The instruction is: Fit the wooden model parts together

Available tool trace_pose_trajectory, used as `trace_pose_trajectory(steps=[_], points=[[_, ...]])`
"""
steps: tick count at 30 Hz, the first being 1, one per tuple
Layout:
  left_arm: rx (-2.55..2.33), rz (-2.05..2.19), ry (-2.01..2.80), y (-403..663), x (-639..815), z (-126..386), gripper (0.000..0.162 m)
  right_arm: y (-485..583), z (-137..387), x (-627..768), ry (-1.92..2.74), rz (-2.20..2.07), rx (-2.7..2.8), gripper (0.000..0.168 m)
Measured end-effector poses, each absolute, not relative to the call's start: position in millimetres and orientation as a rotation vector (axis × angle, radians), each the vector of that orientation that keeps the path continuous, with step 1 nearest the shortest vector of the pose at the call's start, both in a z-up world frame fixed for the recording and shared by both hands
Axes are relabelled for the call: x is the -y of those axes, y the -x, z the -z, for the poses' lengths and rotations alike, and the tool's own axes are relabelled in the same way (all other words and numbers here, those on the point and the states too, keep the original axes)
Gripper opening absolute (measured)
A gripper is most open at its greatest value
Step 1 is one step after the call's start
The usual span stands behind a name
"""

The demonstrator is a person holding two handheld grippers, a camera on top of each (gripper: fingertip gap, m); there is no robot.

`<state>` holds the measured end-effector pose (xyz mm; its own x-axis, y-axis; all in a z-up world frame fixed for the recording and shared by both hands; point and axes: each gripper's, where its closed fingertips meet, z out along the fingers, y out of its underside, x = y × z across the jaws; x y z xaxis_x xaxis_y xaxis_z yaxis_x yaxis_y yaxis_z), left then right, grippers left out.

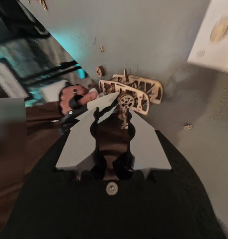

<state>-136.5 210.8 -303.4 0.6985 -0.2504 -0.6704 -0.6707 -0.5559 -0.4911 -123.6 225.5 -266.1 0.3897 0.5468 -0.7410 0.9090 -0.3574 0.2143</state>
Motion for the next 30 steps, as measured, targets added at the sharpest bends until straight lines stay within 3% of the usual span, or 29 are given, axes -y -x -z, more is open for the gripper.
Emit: trace_pose_trajectory(steps=[5, 17, 26, 28, 30], points=[[-0.698, -0.684, 2.137, 136, -210, 303, 0.000, 134, 269, -222, -2.162, 0.949, -1.991, 0.042], [-0.695, -0.688, 2.133, 135, -211, 303, 0.000, 127, 289, -214, -2.302, 1.272, -1.777, 0.035], [-0.701, -0.699, 2.128, 136, -212, 303, 0.000, 126, 293, -215, -2.346, 1.241, -1.794, 0.030], [-0.698, -0.709, 2.131, 138, -212, 304, 0.000, 127, 291, -218, -2.376, 1.179, -1.879, 0.013], [-0.711, -0.712, 2.122, 136, -212, 303, 0.000, 131, 286, -217, -2.372, 1.193, -1.890, 0.008]])
